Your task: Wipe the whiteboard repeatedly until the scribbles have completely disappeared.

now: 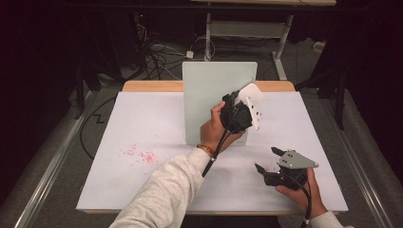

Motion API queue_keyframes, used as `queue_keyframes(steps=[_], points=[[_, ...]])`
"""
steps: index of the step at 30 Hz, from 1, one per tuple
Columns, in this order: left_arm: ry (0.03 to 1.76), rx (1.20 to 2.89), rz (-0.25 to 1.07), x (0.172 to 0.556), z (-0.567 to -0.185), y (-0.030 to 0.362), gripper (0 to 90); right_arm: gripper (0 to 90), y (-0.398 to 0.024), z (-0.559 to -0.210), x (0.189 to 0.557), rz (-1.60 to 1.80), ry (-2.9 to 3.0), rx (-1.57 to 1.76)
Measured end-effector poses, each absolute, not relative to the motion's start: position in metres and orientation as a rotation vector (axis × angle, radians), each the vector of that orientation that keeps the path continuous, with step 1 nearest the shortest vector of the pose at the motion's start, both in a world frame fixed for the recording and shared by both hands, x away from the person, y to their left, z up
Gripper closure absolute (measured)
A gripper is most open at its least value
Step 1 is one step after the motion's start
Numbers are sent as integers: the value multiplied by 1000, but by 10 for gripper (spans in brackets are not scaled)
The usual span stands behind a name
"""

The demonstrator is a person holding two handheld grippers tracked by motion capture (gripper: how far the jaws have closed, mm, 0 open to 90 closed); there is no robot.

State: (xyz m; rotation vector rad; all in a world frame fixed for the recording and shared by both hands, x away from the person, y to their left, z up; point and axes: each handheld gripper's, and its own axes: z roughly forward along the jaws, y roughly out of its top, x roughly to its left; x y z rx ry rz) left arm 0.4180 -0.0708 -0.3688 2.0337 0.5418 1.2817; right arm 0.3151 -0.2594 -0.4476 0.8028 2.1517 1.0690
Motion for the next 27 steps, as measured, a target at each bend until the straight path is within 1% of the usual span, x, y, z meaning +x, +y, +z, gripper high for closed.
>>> queue_keyframes(steps=[3,8,9,13,18,21,23,24,25,26,27], points=[[562,2011,1283,420,-362,-67,291,210,-260,-447,315,1068,2151,803],[599,1961,1303,429,-336,-59,291,210,-260,-448,316,1071,2153,805],[618,1940,1325,433,-326,-57,291,210,-260,-448,316,1073,2152,807],[624,1936,1326,436,-319,-57,291,210,-260,-447,315,1075,2149,812],[577,1970,1376,433,-330,-66,291,210,-260,-448,316,1074,2158,805],[552,2012,1417,426,-350,-76,291,210,-259,-448,316,1074,2160,809],[543,2013,1417,425,-355,-77,291,210,-259,-448,316,1074,2160,807],[543,1964,1391,424,-366,-82,292,210,-259,-448,316,1074,2161,807],[536,1980,1385,423,-368,-81,291,210,-259,-448,316,1074,2161,808],[528,2035,1396,420,-368,-79,291,210,-259,-448,316,1074,2162,811],[525,2045,1389,419,-371,-78,291,210,-259,-449,316,1074,2163,811]])
